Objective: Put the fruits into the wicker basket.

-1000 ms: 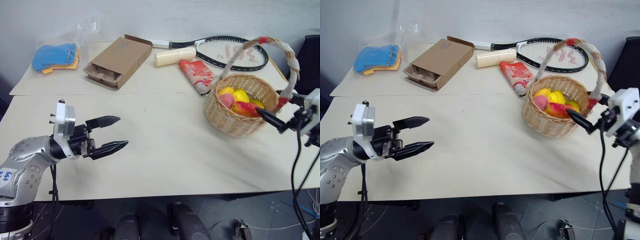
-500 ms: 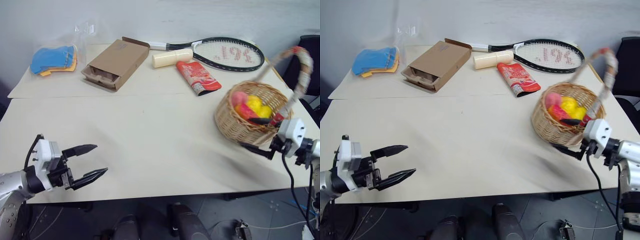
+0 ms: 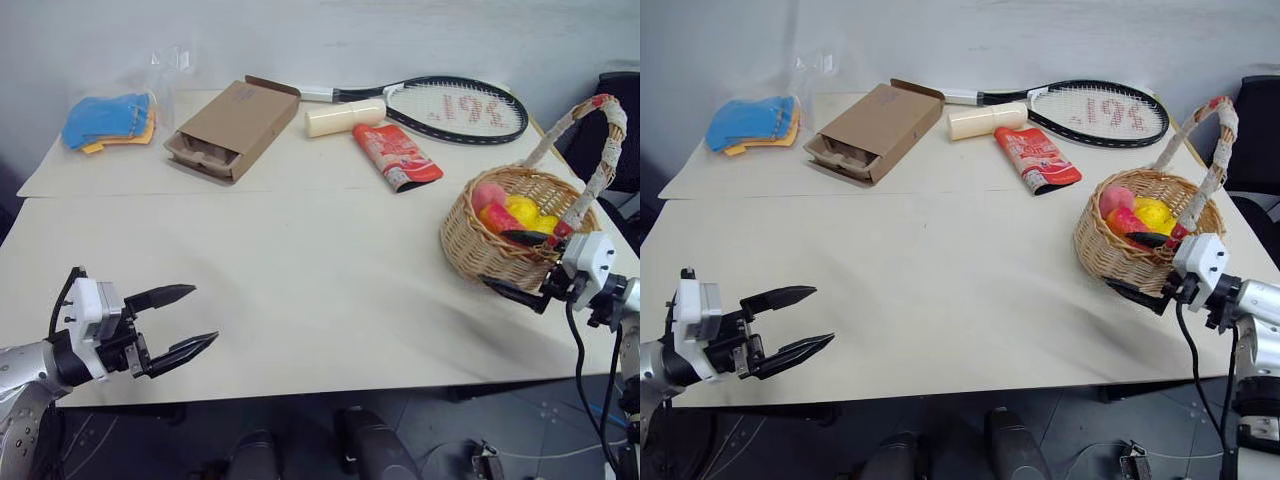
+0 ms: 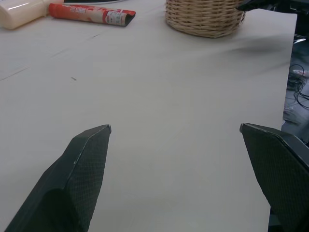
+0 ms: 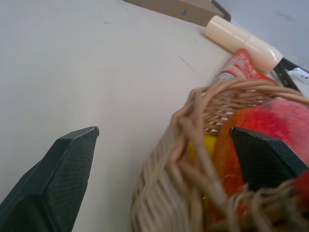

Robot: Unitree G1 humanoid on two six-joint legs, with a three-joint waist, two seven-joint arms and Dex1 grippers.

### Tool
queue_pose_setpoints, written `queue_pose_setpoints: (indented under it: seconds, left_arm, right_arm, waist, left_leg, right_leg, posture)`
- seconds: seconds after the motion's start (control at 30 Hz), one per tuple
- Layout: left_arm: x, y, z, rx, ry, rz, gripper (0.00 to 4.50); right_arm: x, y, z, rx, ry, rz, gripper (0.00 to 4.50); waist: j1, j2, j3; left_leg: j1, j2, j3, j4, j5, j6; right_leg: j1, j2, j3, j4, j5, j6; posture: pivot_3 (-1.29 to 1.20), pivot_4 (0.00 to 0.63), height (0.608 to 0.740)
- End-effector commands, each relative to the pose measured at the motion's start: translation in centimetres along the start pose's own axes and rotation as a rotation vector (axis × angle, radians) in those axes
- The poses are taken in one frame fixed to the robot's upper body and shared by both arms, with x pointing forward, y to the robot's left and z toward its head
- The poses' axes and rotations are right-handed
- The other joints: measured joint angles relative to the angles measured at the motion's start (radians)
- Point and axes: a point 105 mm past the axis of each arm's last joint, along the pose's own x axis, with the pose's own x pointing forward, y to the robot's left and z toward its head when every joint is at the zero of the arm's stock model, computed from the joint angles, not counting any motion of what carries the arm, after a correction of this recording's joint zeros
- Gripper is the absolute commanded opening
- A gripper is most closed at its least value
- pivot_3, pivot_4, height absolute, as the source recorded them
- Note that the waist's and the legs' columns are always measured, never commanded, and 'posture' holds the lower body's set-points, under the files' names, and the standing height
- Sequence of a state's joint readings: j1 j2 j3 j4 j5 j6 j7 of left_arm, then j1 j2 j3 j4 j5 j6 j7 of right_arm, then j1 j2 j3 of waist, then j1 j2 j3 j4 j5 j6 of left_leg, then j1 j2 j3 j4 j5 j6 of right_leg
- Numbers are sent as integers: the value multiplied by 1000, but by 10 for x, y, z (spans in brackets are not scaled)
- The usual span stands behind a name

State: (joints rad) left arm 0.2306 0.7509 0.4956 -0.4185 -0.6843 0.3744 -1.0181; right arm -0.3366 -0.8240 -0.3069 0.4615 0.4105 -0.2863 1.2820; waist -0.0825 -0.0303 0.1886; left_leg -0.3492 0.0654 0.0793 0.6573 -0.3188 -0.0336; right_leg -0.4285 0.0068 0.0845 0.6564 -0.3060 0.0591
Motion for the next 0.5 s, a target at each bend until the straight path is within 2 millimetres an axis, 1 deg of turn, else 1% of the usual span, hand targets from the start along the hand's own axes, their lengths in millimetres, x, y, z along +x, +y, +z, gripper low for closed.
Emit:
queue_pose_setpoints:
  seconds: [0.03,0.13,0.2,0.33,0.37,0.43,0.5]
  left_arm:
    - [4,0,6,5,-31,-30,4500]
    - [10,2,4,2,-36,-55,4500]
    - [13,4,4,2,-39,-67,4500]
    - [13,10,4,7,-36,-70,4500]
    - [11,11,5,7,-38,-65,4500]
    - [9,11,2,0,-30,-64,4500]
    - [8,10,-2,-4,-18,-71,4500]
  right_arm:
    - [-19,-21,26,-85,-34,-83,4475]
    - [-35,-32,30,-65,-40,-176,4475]
    - [-43,-34,31,-79,-29,-215,4475]
    - [-69,-38,33,-139,15,-308,4475]
    - [-77,-31,30,-139,50,-289,4475]
    - [-91,-8,20,-82,127,-197,4475]
    - [-99,10,14,-51,176,-124,4475]
  waist:
    - [0,0,0]
    - [0,0,0]
    - [0,0,0]
    - [1,0,0]
    - [1,0,0]
    - [5,0,0]
    - [6,0,0]
  left_leg:
    - [0,0,0,0,0,0]
    - [0,0,0,0,0,0]
    - [0,0,1,0,0,0]
    - [0,0,1,0,0,0]
    - [0,0,1,-1,-1,0]
    - [0,0,1,-1,-1,0]
    - [1,-1,1,-4,-1,0]
  right_leg:
    - [0,0,0,0,0,0]
    - [0,0,0,0,0,0]
    - [0,0,0,0,0,0]
    - [0,0,1,-1,0,0]
    - [0,0,1,-1,0,0]
    - [0,0,2,-1,-1,1]
    - [0,0,2,-3,-1,2]
  posture:
    - [0,150,740]
    - [0,150,740]
    - [0,150,740]
    - [0,150,740]
    - [0,150,740]
    - [0,150,740]
    - [0,150,740]
